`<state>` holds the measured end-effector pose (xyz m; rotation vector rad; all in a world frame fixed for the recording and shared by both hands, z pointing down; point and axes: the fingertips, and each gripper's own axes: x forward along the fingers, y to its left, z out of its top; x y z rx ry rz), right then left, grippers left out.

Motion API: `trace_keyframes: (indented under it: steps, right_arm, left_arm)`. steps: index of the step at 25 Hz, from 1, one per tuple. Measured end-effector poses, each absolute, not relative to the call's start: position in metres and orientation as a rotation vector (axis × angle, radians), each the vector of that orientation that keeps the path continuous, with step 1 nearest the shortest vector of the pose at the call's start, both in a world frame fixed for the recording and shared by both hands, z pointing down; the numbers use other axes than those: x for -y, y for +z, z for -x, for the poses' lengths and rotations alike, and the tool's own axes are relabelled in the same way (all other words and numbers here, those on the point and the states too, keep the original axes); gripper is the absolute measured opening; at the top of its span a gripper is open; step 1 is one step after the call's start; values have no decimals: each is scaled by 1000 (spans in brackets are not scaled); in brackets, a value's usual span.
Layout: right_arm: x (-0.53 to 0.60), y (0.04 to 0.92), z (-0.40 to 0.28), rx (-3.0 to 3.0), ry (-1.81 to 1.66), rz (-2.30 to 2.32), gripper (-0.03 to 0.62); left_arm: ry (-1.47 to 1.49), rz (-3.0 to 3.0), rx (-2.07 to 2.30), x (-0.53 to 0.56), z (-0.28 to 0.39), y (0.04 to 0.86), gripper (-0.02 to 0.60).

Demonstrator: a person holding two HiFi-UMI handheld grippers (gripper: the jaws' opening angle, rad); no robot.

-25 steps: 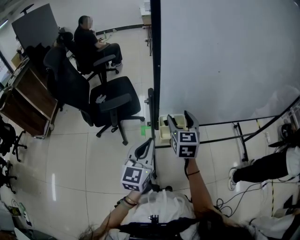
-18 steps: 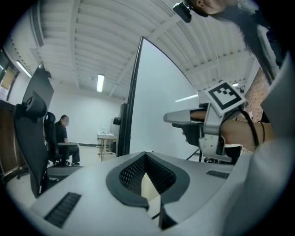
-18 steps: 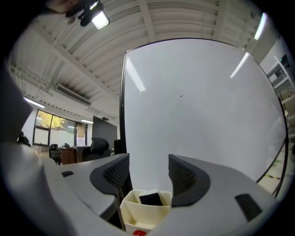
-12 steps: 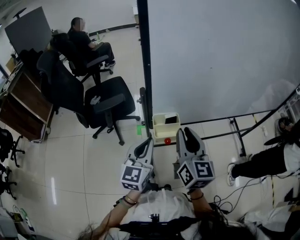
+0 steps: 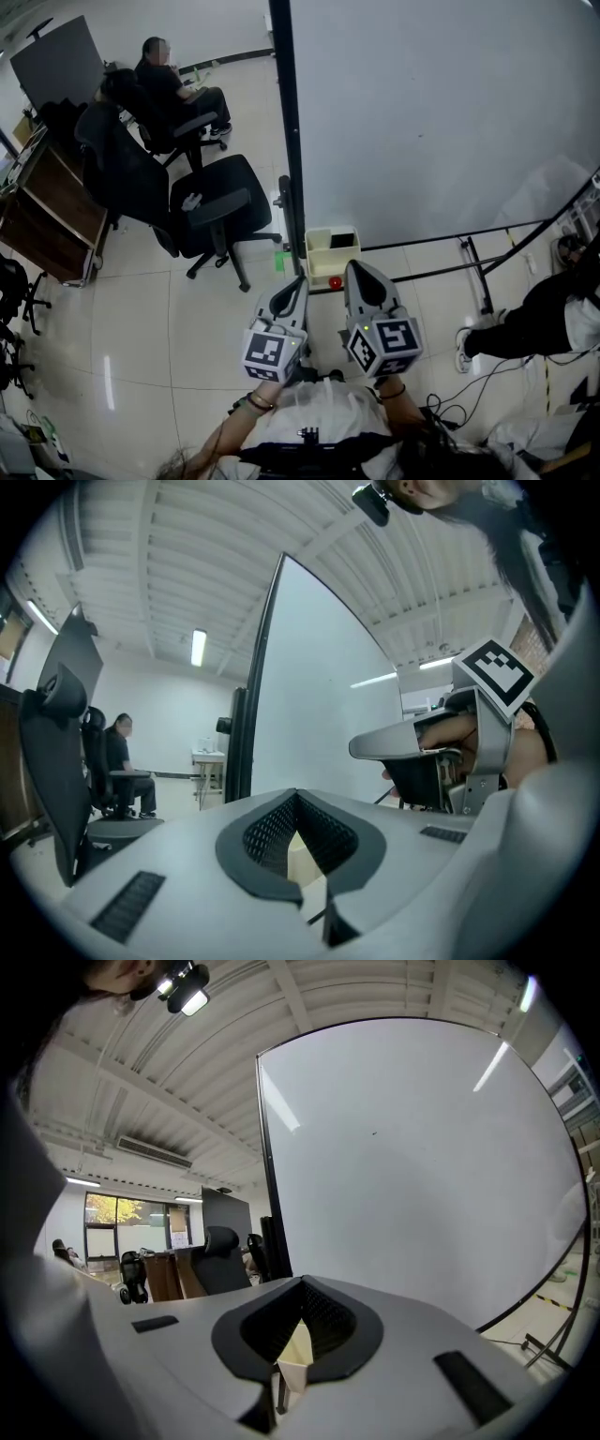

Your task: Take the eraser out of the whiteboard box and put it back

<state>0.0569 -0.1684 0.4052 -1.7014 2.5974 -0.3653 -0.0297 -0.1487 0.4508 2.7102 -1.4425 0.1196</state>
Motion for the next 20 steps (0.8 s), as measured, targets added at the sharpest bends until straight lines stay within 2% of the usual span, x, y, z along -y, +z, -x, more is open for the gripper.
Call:
trace_keyframes:
  steps: [20]
  right_arm:
    - [163,411,-49,-2704,-298,1718,2]
  left_arm:
    - [123,-2707,1457,145,32,450,-15]
